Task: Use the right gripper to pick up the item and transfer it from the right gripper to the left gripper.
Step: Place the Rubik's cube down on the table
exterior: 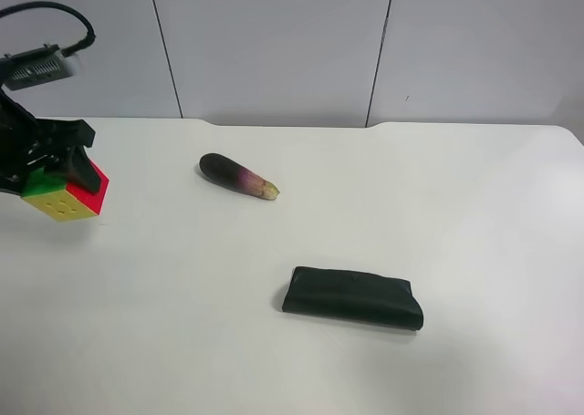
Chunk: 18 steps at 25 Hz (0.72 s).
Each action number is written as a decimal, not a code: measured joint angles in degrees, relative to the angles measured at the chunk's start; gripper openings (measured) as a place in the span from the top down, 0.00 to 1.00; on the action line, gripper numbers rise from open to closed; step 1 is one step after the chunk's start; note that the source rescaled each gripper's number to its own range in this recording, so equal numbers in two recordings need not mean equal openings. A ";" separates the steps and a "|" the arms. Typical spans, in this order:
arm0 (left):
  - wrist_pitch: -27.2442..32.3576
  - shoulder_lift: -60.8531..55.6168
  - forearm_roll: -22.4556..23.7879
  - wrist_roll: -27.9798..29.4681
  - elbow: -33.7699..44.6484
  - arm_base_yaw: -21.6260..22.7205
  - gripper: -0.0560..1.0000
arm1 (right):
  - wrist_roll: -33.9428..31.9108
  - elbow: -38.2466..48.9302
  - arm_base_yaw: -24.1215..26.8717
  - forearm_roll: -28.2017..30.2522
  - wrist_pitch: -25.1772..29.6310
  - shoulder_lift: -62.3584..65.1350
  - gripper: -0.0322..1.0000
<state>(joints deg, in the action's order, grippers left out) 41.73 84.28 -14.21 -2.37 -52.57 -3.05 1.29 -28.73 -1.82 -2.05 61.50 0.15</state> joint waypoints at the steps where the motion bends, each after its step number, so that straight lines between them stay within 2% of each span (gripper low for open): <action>1: -1.15 1.64 0.93 0.16 -0.11 0.00 0.94 | 0.00 0.00 0.00 0.00 0.00 0.00 0.00; 10: -13.54 12.71 1.96 0.78 -0.37 0.00 0.94 | 0.00 0.00 0.00 0.00 0.00 0.00 0.00; 18: -17.08 19.41 1.96 0.78 -0.37 0.00 0.94 | 0.00 0.00 0.00 0.00 0.00 0.00 0.00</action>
<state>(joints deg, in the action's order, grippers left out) 24.65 103.69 -12.25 -1.59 -52.94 -3.05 1.29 -28.73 -1.82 -2.05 61.50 0.15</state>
